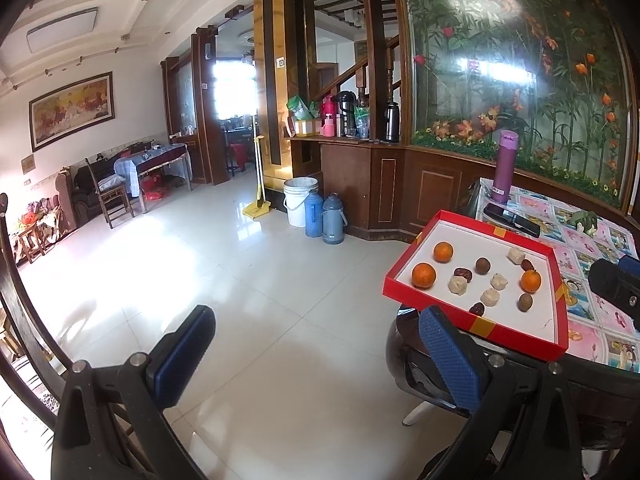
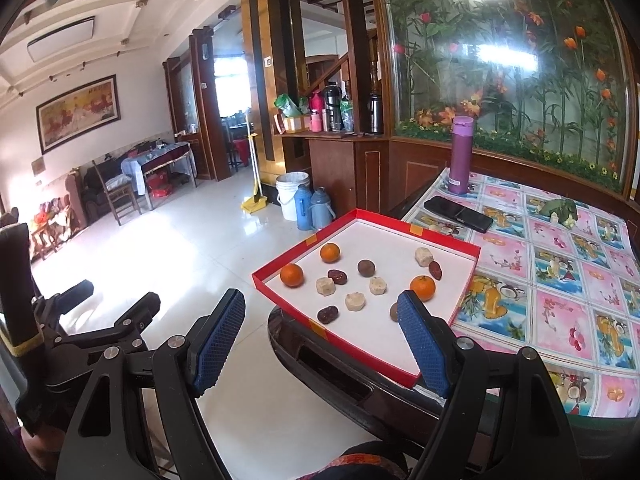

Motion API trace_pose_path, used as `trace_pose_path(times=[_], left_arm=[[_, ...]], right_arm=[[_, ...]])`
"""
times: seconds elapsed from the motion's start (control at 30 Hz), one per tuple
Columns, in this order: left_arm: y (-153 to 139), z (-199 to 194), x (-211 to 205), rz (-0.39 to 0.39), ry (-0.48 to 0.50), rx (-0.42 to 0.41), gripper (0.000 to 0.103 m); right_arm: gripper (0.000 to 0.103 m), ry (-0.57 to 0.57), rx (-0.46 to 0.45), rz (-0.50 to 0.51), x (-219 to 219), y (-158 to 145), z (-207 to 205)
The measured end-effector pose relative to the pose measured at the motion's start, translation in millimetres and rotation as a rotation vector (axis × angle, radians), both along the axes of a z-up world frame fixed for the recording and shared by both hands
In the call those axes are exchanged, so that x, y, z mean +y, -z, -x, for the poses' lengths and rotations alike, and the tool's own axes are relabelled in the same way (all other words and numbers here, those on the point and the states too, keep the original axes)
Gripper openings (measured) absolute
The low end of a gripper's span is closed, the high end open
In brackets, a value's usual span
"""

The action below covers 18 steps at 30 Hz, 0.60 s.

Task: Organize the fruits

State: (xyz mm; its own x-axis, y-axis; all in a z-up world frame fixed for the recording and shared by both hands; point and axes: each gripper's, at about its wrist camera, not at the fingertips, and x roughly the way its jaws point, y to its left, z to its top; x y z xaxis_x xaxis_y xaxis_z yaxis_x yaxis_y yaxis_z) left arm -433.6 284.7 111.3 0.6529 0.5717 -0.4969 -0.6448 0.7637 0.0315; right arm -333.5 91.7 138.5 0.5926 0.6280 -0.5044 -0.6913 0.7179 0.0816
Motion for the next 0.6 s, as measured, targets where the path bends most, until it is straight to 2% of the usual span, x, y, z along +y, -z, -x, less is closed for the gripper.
trace_pose_path(times=[0.4,0.6], left_arm=[[11,2,15,0.026,-0.01,0.026,0.103],[9,-8,14,0.02,0.003,0.042,0.103]], right_arm=[[0.078,-0.022,-0.001,0.007,21,3,2],[0.078,-0.022,0.03,-0.018,24,8,-10]])
